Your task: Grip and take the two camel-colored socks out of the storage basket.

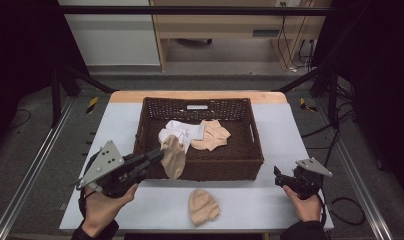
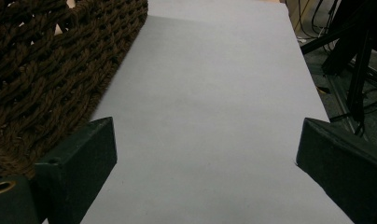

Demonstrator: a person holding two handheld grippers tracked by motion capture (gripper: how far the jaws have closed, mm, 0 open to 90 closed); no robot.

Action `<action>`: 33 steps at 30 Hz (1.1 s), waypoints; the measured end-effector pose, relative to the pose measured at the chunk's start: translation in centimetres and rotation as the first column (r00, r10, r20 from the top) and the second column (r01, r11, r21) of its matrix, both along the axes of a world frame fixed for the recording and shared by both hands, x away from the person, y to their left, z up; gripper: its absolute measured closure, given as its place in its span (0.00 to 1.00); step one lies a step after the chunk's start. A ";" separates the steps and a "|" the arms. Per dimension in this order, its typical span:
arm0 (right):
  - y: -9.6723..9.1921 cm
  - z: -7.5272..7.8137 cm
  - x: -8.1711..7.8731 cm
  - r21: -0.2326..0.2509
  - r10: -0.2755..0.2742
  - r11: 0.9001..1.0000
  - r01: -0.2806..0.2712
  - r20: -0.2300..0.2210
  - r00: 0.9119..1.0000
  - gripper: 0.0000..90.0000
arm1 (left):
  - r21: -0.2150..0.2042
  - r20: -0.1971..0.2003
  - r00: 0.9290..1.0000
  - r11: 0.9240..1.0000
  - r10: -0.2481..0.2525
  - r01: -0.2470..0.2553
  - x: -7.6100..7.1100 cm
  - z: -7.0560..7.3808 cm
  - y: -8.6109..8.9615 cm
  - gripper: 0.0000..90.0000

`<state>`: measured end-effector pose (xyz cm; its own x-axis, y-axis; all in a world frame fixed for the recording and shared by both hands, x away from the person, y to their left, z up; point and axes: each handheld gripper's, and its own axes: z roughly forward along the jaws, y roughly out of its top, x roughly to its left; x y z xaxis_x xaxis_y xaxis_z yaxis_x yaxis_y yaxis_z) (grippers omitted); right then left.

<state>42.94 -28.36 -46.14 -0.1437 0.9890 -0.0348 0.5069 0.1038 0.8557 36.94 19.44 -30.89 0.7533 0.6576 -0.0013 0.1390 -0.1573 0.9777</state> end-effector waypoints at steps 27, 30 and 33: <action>0.0 0.0 -0.1 0.000 -0.003 1.000 0.003 -0.002 1.000 0.06 | 0.164 -0.287 0.955 0.979 -0.074 0.125 2.1 -12.3 -6.6 0.98; 0.0 0.0 -0.1 0.000 -0.005 1.000 0.005 -0.002 1.000 0.06 | 0.182 -0.303 0.950 0.974 -0.075 0.135 2.4 -13.3 -7.5 0.98; 0.0 -0.1 0.0 -0.004 -0.001 1.000 0.001 -0.005 1.000 0.06 | 0.188 -0.309 0.946 0.970 -0.093 0.157 2.7 -14.0 -8.2 0.95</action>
<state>42.90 -28.31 -46.21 -0.1427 0.9890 -0.0385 0.5114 0.1070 0.8527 39.62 11.26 -44.89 0.8158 0.5677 -0.1104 0.3828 -0.3870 0.8388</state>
